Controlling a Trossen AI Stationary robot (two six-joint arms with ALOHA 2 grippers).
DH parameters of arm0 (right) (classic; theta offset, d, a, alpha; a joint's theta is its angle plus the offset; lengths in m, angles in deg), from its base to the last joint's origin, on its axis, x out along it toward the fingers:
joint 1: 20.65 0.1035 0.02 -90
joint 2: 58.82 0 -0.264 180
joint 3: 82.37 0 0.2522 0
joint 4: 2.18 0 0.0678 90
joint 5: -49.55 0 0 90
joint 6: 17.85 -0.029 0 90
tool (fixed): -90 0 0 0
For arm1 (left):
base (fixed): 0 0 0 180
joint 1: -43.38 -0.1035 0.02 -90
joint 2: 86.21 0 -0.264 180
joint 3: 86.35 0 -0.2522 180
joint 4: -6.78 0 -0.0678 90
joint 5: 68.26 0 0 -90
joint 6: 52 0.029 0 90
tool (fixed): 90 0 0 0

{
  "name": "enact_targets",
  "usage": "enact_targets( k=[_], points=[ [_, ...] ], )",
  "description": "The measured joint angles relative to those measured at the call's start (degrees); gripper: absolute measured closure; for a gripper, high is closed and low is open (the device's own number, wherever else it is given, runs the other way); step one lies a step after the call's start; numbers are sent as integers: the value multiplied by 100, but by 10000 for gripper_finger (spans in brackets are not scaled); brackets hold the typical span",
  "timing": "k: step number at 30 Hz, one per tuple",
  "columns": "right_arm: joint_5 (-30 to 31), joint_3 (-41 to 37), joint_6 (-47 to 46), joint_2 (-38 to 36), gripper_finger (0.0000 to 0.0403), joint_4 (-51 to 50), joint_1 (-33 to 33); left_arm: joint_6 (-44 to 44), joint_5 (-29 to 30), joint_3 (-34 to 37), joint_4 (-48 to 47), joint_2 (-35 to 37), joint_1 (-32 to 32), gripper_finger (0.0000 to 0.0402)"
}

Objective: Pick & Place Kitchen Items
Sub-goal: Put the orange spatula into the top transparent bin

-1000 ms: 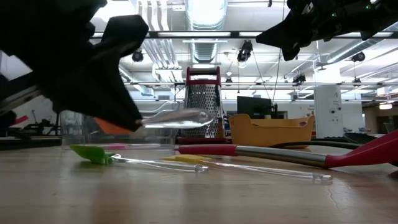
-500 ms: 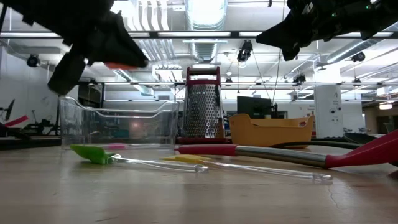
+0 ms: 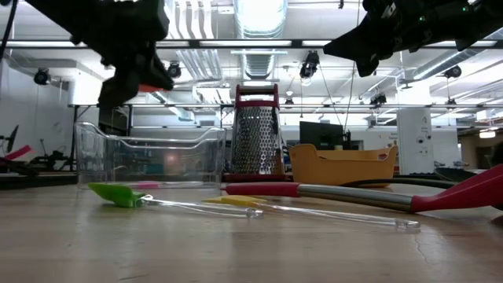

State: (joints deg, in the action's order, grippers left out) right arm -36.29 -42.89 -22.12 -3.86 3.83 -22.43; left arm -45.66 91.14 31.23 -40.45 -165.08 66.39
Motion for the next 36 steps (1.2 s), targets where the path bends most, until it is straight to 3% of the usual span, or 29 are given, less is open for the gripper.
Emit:
enact_targets(
  k=[5,13,15,21,36],
  points=[
    [0,0,2,0,394,1,0,-389,-617,355,-7,380,-718,380],
    [0,0,2,0,394,1,0,-244,-1614,648,-5,549,-1795,379],
    [2,0,22,0,394,1,0,-237,-1728,674,-6,547,-2004,379],
    [0,0,0,0,394,1,0,-234,-2795,679,0,543,-2386,378],
    [2,0,14,0,394,1,0,-237,-2793,681,249,540,-2403,378]
  ],
)
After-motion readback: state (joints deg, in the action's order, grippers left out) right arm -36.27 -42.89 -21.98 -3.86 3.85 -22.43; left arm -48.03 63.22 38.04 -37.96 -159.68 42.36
